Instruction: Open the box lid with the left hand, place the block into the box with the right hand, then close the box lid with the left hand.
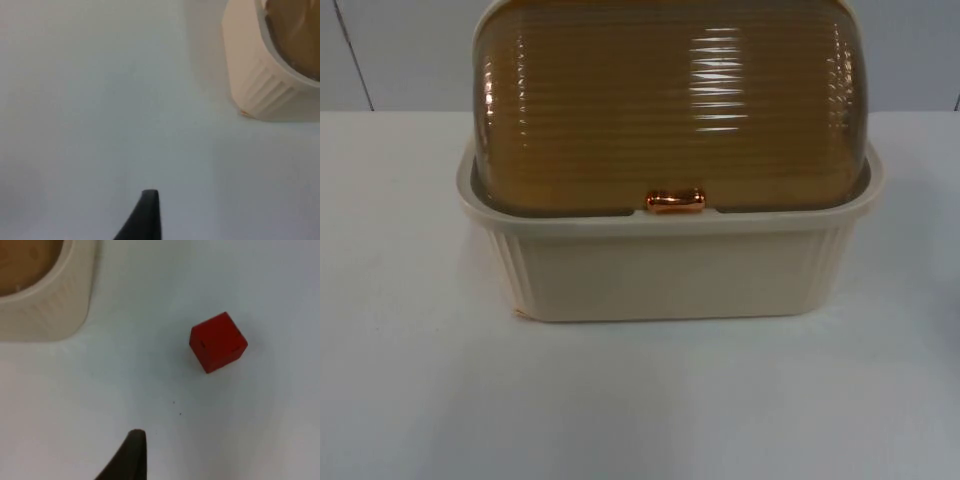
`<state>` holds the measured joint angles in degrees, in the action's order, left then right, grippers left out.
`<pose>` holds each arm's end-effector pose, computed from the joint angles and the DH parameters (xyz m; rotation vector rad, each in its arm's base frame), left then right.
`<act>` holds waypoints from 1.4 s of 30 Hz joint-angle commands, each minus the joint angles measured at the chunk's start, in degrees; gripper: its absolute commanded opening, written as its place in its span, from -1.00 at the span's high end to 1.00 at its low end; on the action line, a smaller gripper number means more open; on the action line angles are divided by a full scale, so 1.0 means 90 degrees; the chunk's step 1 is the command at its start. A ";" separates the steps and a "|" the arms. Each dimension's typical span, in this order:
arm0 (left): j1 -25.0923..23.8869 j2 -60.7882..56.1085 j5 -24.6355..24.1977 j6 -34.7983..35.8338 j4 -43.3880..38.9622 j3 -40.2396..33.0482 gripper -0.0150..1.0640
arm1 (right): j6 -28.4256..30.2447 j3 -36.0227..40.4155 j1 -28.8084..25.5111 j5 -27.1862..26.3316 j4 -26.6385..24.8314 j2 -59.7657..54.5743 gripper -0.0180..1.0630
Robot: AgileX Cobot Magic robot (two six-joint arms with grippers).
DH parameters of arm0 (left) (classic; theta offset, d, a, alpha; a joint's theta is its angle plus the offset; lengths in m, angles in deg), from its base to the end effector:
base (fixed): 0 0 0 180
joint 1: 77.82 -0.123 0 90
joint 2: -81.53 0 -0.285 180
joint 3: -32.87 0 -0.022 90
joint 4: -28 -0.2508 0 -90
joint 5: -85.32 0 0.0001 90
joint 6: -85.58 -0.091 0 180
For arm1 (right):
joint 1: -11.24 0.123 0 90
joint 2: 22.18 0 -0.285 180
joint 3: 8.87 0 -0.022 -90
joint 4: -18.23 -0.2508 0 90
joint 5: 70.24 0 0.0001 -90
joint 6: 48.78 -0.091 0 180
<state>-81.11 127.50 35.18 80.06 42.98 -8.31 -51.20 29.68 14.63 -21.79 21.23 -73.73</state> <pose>0.1137 -0.0116 0.2978 -0.0600 2.3713 -0.2451 0.1338 0.0043 0.2996 -0.0445 2.4163 -0.0168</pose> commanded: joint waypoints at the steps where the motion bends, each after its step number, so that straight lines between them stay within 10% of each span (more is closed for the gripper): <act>1: -0.0001 0.0303 0.0133 -0.0433 0.0497 0.0040 -0.45 | 0.0049 -0.0038 -0.0037 -0.0077 -0.0039 -0.0124 -0.98; 8: -0.0001 0.1394 0.0060 -0.2726 0.2239 0.0165 0.95 | 0.0049 -0.0038 -0.0037 -0.0063 -0.0027 -0.0301 -0.98; 15: 0.0179 0.2475 -0.0168 -0.3526 0.2641 0.0769 0.98 | 0.0049 -0.0038 -0.0037 -0.0076 -0.0017 -0.0301 -0.98; 20: 0.1241 0.3425 0.0016 -0.3390 0.1998 0.1503 0.98 | 0.0049 -0.0038 -0.0037 -0.0103 -0.0017 -0.0301 -0.98; 35: 0.4697 0.5355 0.1518 -0.1173 -0.2590 0.2436 0.98 | 0.0049 -0.0027 -0.0037 -0.0197 0.0102 -0.0301 -0.98; 42: 0.5900 0.6309 0.2121 0.1299 -0.6044 0.2436 0.98 | 0.0049 -0.0027 -0.0037 -0.0217 0.0102 -0.0301 -0.98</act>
<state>-29.64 183.02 53.52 85.19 -4.02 13.38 -51.20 29.68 14.63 -23.26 21.82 -76.36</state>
